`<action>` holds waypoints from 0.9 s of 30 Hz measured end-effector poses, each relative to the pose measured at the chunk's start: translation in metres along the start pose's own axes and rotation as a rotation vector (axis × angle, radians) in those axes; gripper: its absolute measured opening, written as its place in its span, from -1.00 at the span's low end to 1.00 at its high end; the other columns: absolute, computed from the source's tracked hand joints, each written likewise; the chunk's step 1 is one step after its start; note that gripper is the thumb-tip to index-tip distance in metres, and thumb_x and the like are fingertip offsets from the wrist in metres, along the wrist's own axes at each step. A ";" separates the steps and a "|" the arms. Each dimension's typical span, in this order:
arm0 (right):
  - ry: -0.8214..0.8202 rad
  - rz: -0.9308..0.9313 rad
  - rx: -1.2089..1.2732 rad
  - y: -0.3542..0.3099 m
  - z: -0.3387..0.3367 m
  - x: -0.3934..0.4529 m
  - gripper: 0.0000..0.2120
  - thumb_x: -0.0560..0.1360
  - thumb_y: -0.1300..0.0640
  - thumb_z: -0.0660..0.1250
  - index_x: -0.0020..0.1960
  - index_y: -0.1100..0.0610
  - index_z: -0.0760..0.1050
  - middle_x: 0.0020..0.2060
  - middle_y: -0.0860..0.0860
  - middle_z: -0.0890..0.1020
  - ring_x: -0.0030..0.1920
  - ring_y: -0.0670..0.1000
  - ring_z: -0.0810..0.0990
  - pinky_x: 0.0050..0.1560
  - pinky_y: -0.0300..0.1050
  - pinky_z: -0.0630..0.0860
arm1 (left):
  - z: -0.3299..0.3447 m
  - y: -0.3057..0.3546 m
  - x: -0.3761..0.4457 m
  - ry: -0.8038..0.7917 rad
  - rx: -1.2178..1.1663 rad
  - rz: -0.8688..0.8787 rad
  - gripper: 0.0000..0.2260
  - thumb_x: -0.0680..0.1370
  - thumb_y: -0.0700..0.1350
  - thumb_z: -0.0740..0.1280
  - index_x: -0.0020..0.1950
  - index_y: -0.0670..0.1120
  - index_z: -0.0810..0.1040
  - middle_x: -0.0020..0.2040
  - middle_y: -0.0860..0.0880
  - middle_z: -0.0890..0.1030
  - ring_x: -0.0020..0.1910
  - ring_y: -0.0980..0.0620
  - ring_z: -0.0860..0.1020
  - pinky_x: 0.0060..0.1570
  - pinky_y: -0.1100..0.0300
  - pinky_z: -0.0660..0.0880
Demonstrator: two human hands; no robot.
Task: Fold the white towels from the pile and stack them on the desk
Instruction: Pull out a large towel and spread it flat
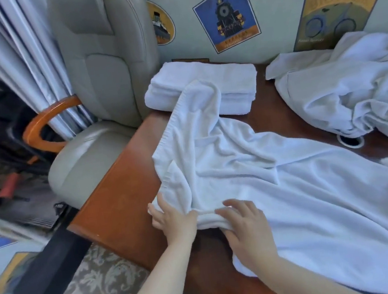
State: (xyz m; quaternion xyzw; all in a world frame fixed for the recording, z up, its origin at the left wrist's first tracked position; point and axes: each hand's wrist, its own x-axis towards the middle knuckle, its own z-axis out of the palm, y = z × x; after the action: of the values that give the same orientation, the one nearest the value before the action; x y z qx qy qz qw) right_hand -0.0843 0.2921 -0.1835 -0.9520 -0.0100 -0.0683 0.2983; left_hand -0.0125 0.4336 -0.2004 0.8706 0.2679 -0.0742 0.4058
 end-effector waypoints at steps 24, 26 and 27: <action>0.248 0.607 -0.059 -0.122 0.077 0.038 -0.75 0.39 0.17 0.27 0.05 0.12 0.55 -0.06 0.05 0.56 0.04 0.14 0.42 -0.05 -0.05 0.29 | -0.122 -0.024 0.123 -0.250 -0.156 0.173 -0.82 0.58 -0.10 0.18 -0.14 -0.18 0.43 -0.24 -0.07 0.46 -0.26 -0.04 0.40 -0.28 0.11 0.33; 0.306 0.655 0.039 -0.141 0.094 0.044 -0.73 0.38 0.15 0.26 0.06 0.12 0.55 -0.05 0.07 0.55 0.05 0.15 0.43 0.00 -0.03 0.32 | -0.134 -0.019 0.143 -0.249 -0.133 0.230 -0.81 0.59 -0.07 0.19 -0.04 -0.18 0.48 -0.16 -0.08 0.53 -0.16 -0.08 0.49 -0.17 0.08 0.42; 0.262 0.663 0.067 -0.149 0.103 0.044 -0.73 0.40 0.15 0.26 0.08 0.10 0.55 -0.04 0.06 0.55 0.05 0.14 0.44 0.02 -0.03 0.33 | -0.140 -0.018 0.152 -0.237 -0.122 0.239 -0.80 0.59 -0.06 0.19 -0.01 -0.18 0.48 -0.13 -0.10 0.55 -0.12 -0.11 0.51 -0.11 0.06 0.44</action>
State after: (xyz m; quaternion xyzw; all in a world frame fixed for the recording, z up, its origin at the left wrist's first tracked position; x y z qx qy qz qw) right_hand -0.0372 0.4717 -0.1768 -0.8763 0.3357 -0.0887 0.3339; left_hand 0.0937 0.6093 -0.1729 0.8553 0.1170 -0.1112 0.4923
